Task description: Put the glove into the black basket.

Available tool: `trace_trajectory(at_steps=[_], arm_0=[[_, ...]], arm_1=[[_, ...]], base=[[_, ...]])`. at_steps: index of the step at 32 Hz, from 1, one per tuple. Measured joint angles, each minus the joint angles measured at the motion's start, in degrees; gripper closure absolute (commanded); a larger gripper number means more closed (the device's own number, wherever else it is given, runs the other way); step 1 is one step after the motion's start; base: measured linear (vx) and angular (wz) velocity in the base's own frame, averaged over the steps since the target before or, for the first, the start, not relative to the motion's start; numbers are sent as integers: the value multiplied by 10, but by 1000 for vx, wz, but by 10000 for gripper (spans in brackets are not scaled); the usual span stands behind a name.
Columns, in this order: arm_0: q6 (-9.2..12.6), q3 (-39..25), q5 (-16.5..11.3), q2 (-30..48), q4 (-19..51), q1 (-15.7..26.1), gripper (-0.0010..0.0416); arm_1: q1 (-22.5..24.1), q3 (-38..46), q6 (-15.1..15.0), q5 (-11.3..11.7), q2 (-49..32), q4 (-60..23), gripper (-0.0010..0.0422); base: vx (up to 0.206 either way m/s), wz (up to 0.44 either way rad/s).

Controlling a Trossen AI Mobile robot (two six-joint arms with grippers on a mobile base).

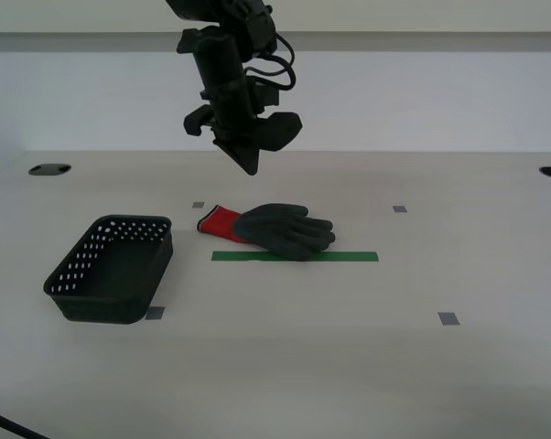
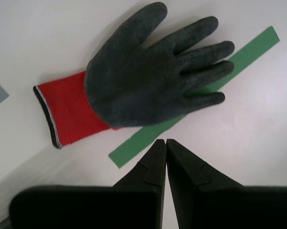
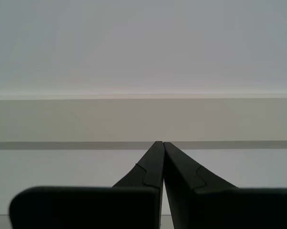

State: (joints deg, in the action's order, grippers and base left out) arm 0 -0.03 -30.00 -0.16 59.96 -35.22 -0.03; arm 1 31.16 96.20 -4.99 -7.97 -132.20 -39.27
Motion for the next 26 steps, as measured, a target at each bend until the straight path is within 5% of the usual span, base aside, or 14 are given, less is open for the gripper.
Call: trace_trajectory(at_steps=[17,26], arm_0=[[0,0,0,0,1,0,405],[0,0,0,0,1,0,405]], arm_1=[[30,219,34,-1,-205,-50,412],[33,255,34,0,-231,-83,397]], base=[[0,0],[0,0]])
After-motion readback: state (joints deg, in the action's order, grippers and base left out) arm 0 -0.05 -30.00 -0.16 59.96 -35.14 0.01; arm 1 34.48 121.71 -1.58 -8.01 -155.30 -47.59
